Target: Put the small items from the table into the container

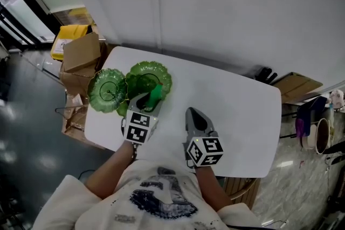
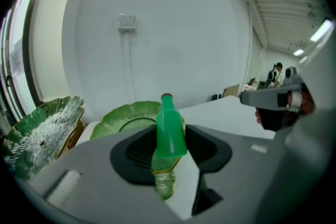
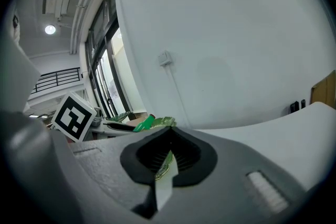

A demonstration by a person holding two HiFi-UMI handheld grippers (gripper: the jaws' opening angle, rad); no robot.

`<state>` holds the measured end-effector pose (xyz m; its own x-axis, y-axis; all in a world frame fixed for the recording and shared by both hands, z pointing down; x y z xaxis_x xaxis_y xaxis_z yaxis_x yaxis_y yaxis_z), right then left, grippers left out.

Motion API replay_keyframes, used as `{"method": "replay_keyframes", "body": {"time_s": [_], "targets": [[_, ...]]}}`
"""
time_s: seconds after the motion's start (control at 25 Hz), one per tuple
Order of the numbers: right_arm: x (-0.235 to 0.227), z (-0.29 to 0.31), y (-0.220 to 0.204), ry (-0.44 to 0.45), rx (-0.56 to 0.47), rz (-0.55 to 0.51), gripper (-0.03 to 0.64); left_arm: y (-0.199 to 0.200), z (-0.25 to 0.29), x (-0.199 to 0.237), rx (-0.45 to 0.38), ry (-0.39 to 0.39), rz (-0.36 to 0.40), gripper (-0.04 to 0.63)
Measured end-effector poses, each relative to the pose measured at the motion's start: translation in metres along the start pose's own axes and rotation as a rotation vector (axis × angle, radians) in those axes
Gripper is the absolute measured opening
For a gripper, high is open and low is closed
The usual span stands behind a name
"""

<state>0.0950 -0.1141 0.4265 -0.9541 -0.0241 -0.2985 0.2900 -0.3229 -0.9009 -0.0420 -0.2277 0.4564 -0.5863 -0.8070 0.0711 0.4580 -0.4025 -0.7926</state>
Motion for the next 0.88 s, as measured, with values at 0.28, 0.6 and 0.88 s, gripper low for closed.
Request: {"method": "replay_keyframes", "body": {"time_s": [0.28, 0.6, 0.88], "targets": [[-0.006, 0.017, 0.002, -0.007, 0.018, 0.001, -0.003, -0.001, 0.015, 0.010, 0.029, -0.013, 0.004, 0.172], [-0.007, 0.029, 0.000, -0.005, 0.037, -0.004, -0.003, -0.005, 0.026, 0.017, 0.061, -0.026, 0.017, 0.172], [-0.007, 0.029, -0.001, -0.008, 0.044, -0.003, -0.003, -0.011, 0.033, 0.016, 0.075, -0.020, 0.046, 0.172]]}}
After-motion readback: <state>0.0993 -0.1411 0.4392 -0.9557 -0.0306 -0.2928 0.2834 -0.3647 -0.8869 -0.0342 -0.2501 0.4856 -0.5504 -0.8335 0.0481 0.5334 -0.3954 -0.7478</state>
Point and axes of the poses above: the fingertips, and each gripper's own axes: z forward along the fingers, x to its left, y out of its top, the point moved 6 cm from there along -z, backward along the fingers, and after that the axes turned 2 degrees about -z, right-handed, at the moved point
